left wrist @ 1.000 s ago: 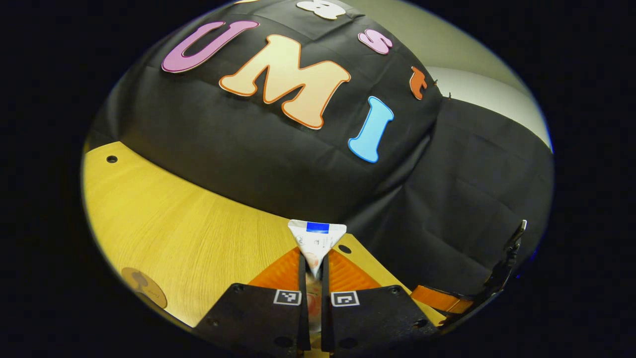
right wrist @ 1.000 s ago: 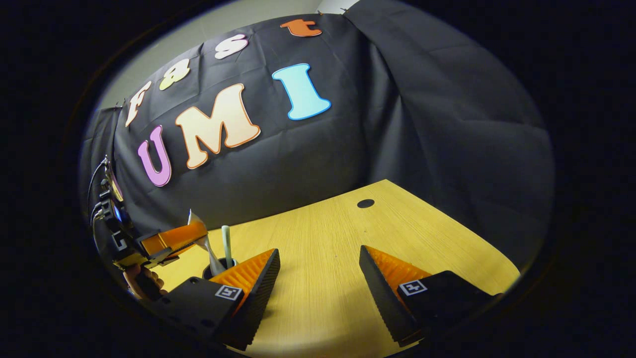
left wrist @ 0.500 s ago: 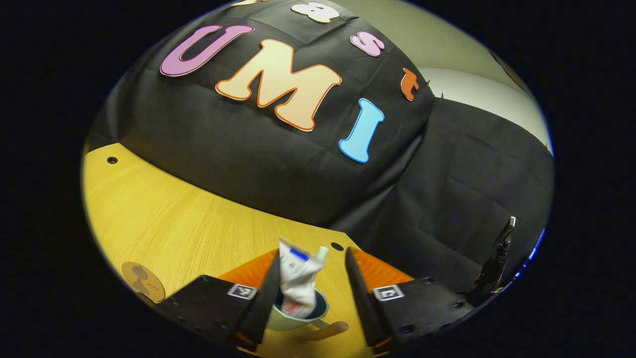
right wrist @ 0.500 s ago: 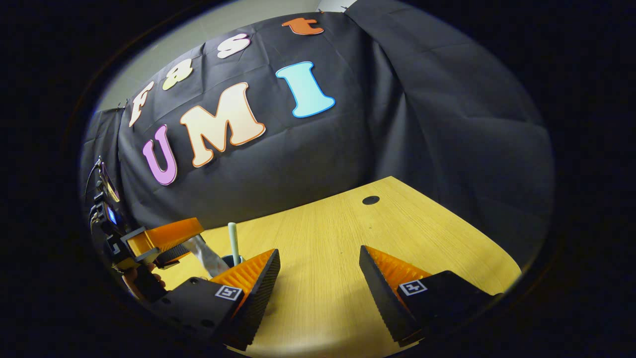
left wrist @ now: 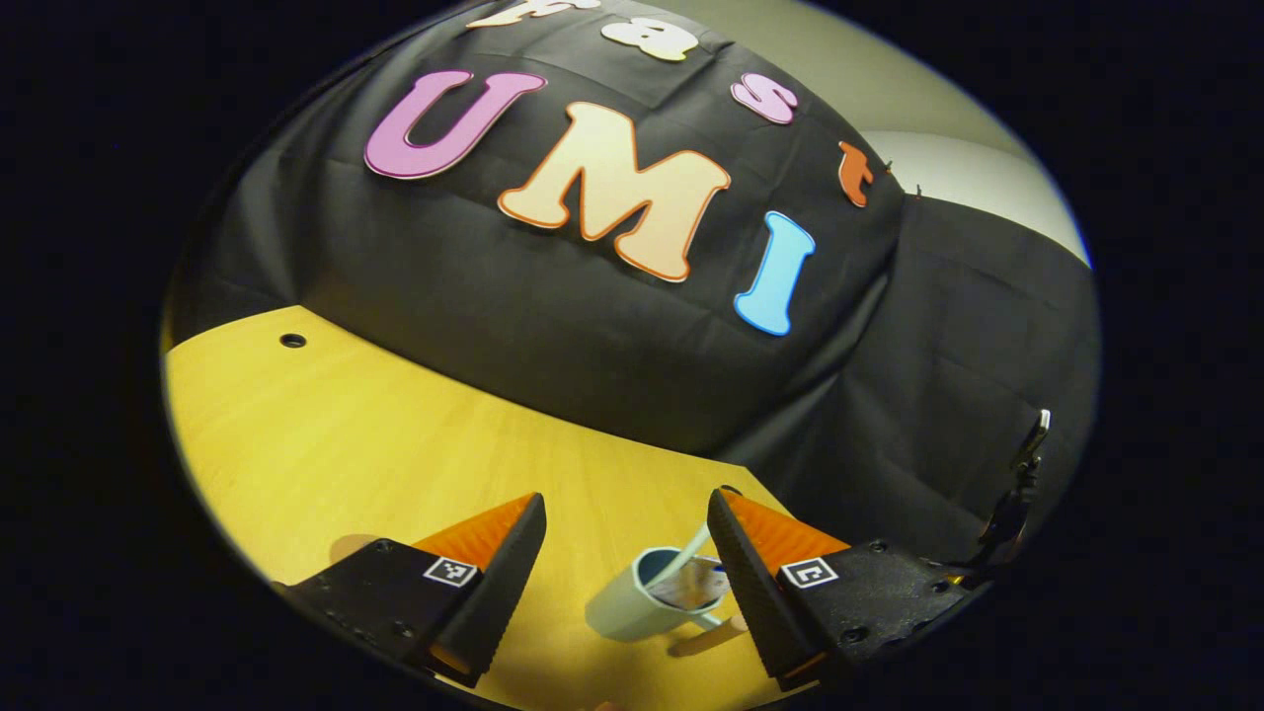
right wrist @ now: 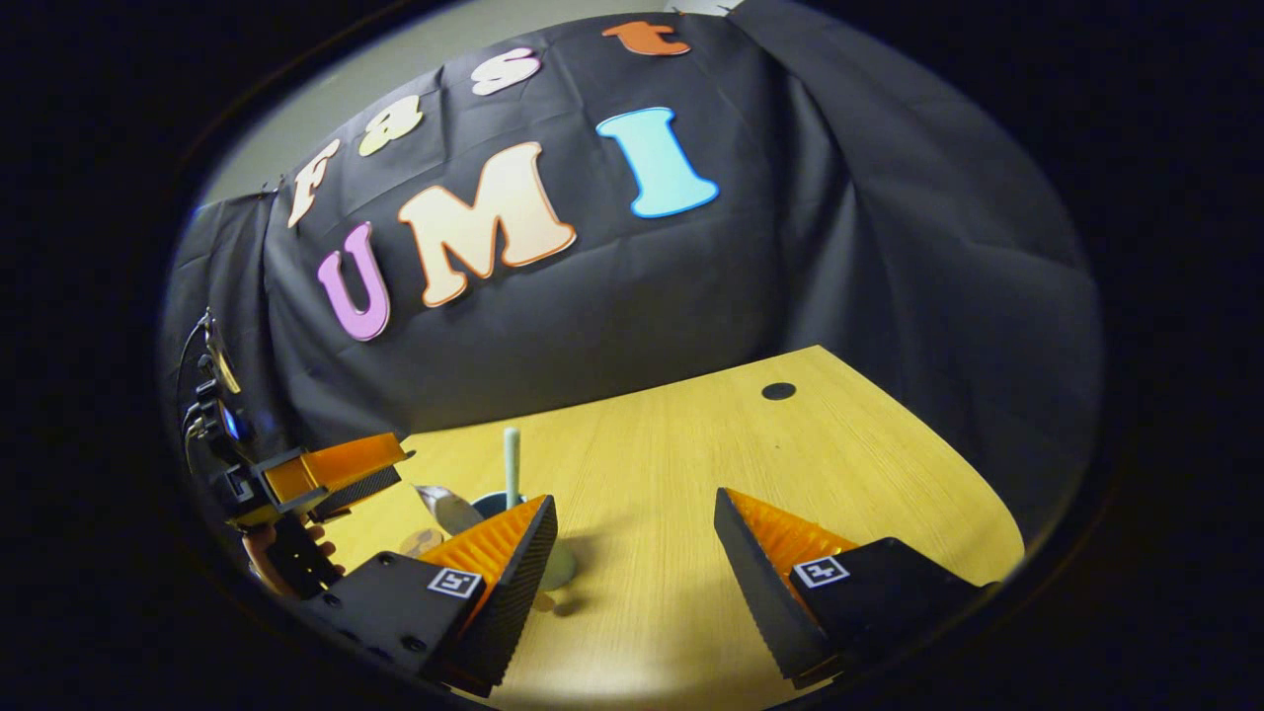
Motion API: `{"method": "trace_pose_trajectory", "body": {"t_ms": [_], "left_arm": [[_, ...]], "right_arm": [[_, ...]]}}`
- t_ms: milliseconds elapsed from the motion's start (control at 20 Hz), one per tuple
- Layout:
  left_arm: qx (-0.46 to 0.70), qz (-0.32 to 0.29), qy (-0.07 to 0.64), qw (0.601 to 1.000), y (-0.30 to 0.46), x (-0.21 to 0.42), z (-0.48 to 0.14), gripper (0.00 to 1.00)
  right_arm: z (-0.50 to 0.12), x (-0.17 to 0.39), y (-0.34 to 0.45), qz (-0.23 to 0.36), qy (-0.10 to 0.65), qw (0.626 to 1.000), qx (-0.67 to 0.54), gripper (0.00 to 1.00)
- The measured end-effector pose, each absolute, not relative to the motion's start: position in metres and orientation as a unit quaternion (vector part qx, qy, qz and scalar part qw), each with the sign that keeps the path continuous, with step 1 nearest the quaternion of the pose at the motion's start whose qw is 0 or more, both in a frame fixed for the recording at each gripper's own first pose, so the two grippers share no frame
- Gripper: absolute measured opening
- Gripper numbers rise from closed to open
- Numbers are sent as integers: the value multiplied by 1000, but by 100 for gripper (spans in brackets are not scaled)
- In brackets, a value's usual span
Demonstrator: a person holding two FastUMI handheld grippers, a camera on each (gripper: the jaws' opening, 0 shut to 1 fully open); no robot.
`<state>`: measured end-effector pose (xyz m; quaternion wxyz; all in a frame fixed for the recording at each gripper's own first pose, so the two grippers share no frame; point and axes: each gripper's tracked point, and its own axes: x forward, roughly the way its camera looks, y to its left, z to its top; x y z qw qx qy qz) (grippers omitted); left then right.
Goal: Put the toothbrush and toothpaste on the desktop into the cup, then pick up the cup and place it on the coaster on the desktop.
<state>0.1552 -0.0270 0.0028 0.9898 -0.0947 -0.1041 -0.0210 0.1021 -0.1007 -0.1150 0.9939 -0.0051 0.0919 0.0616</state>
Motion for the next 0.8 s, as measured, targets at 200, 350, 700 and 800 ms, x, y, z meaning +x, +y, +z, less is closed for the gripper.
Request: {"method": "trace_pose_trajectory", "body": {"t_ms": [200,350,700,800], "left_arm": [[-90,35,-101,990,22,130,4,95],[-79,96,-80,989,69,102,-6,95],[-67,126,-55,988,104,66,-20,95],[-72,126,-49,988,108,59,-25,95]], "right_arm": [[-122,98,-69,98,128,986,-43,98],[-133,99,-32,139,172,974,-47,94],[-165,106,-2,164,260,946,-100,98],[-179,102,6,173,299,931,-117,98]]}}
